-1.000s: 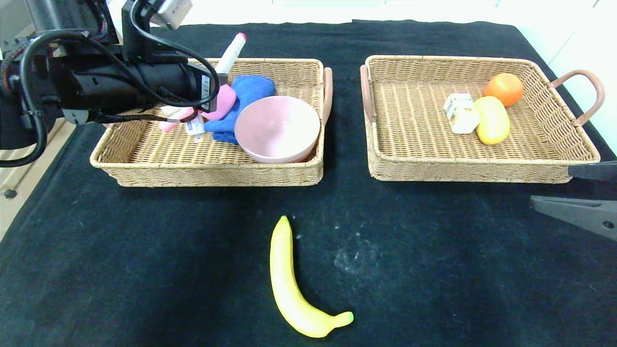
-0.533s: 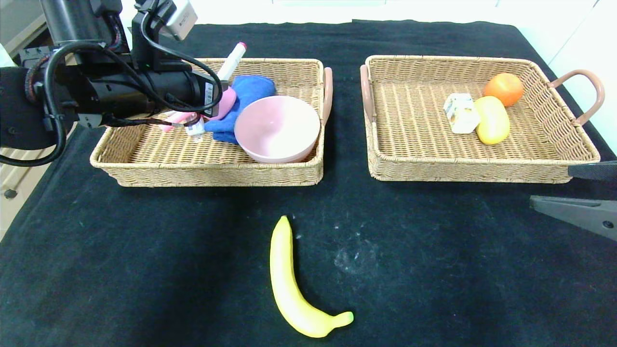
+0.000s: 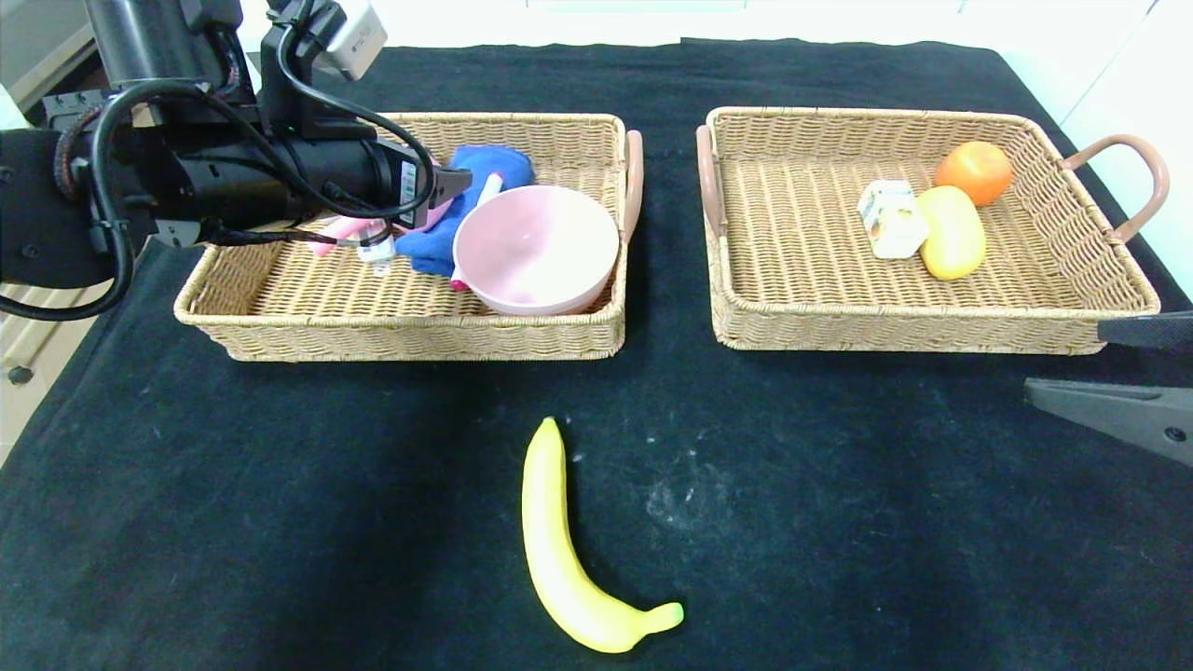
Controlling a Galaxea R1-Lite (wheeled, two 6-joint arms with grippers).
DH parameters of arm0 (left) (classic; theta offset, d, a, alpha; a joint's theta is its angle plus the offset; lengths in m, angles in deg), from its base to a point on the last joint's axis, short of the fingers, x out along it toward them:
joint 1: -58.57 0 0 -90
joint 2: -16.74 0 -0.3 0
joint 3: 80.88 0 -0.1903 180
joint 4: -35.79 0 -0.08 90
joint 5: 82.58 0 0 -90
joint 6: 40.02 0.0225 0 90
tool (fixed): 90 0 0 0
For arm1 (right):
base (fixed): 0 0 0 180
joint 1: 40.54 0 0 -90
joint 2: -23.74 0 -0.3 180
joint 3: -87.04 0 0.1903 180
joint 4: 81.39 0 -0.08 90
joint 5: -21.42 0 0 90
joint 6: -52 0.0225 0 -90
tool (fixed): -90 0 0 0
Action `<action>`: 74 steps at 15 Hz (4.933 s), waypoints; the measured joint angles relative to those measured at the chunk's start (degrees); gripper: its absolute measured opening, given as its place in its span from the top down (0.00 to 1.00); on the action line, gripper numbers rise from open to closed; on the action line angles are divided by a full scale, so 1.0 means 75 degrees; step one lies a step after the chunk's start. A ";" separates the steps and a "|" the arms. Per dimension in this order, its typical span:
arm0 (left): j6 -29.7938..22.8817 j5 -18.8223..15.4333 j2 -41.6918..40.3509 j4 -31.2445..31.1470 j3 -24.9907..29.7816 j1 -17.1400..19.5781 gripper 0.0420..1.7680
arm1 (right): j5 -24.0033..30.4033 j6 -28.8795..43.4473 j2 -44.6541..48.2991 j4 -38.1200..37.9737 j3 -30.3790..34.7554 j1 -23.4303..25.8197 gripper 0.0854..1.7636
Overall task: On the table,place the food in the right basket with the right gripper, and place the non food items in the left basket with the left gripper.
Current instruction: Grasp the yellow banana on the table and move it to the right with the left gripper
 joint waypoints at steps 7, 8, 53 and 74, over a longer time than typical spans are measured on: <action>0.0007 0.0078 -0.0231 -0.0510 0.0085 -0.0089 0.14 | 0.0000 -0.0003 0.0000 -0.0008 0.0000 0.0005 0.03; 0.0007 0.0098 -0.0341 -0.0764 0.0081 -0.0166 0.13 | 0.0000 -0.0003 0.0000 -0.0005 0.0000 0.0005 0.03; -0.7791 0.1741 0.0806 -0.8488 -0.0610 -0.4260 0.03 | 0.0011 -0.0008 0.0015 -0.0003 -0.0034 0.0141 0.03; -0.8150 0.1837 0.1165 -0.8429 -0.0577 -0.4327 0.68 | 0.0008 -0.0005 0.0024 -0.0003 -0.0026 0.0140 0.03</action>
